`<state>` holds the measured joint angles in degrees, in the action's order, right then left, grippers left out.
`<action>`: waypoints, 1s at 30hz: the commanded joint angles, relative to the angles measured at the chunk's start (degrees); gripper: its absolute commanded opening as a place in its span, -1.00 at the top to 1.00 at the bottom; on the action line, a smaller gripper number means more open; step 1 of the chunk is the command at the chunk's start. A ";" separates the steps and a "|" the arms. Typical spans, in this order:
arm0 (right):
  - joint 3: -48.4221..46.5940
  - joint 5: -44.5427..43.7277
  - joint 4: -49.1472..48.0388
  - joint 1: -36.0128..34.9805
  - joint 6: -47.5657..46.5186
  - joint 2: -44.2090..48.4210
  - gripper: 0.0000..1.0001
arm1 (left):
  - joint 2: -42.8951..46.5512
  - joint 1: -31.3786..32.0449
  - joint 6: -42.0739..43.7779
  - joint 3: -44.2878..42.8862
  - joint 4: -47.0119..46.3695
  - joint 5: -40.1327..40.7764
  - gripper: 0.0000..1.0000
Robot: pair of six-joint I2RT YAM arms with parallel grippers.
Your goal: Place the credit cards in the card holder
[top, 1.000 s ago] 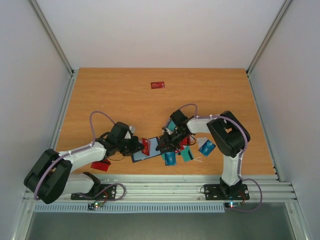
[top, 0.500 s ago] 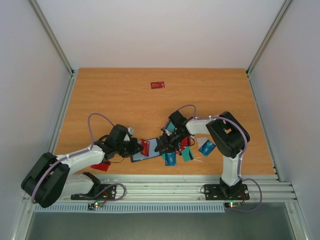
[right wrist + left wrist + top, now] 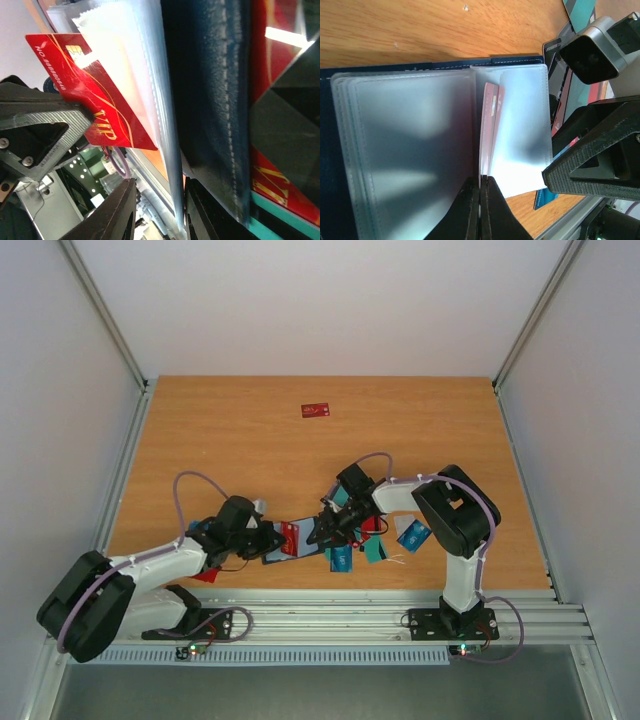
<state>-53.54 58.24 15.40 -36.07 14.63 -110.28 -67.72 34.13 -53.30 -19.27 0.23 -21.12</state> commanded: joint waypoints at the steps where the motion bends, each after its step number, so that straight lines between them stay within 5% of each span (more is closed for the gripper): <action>1: 2.72 -0.67 -1.09 -0.82 6.81 -1.85 0.43 | -1.07 1.09 -2.52 2.55 -3.20 1.72 1.00; 10: 3.35 -2.08 2.47 -0.82 5.38 -0.42 0.42 | 0.94 1.44 -4.04 3.98 -3.79 4.42 0.99; 23: -6.03 -12.45 24.18 -0.83 -12.25 2.21 0.39 | 1.29 1.42 -4.07 4.24 -4.86 3.49 0.99; 30: -9.00 -14.13 27.49 -0.85 -16.38 2.57 0.60 | 1.63 1.46 -2.83 2.95 -2.50 3.22 0.99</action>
<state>-60.86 46.68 38.52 -36.58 2.46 -108.97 -66.67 35.40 -57.82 -15.88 -5.26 -19.46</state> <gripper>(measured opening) 0.210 0.021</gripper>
